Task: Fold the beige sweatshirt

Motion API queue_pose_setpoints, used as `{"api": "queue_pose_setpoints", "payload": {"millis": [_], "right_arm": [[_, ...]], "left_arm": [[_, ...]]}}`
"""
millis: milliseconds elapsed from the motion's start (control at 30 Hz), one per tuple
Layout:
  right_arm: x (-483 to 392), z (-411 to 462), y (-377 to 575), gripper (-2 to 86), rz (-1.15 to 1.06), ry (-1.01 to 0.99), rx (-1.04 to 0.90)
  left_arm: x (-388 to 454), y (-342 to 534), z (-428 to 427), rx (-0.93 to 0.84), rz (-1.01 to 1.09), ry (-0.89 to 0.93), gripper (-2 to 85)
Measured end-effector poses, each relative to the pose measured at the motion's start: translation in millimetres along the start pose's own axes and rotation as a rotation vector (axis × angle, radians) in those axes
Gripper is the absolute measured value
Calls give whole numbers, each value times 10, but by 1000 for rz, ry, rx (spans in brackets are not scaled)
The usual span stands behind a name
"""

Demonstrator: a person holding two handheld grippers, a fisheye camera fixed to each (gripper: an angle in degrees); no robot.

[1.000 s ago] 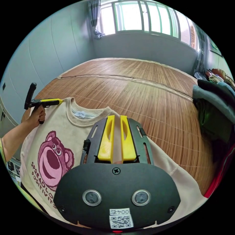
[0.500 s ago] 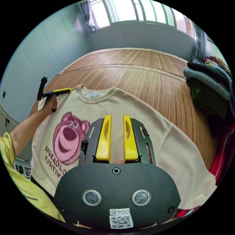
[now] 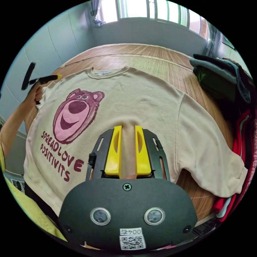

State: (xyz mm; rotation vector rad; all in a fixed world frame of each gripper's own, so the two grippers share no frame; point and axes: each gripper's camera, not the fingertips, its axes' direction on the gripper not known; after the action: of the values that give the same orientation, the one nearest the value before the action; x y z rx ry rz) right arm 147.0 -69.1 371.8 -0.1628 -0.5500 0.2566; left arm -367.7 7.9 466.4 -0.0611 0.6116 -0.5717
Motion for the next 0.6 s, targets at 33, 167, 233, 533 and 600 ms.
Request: {"api": "queue_pose_setpoints", "payload": {"millis": [33, 167, 233, 533, 600], "right_arm": [[52, -11, -26, 79, 14, -20, 2], [10, -222, 11, 69, 53, -117, -40], [-161, -370, 147, 78, 42, -139, -50], [-790, -473, 853, 80, 32, -79, -132], [-790, -483, 908, 78, 58, -81, -98]], "left_arm": [[-49, 302, -246, 5, -21, -3, 7], [-360, 1439, -891, -27, -184, 23, 18], [-491, 1893, -1066, -31, -276, 53, 27], [-1136, 2528, -1208, 26, -577, 222, 67], [-1268, 2411, -1113, -6, -594, 248, 70]]}}
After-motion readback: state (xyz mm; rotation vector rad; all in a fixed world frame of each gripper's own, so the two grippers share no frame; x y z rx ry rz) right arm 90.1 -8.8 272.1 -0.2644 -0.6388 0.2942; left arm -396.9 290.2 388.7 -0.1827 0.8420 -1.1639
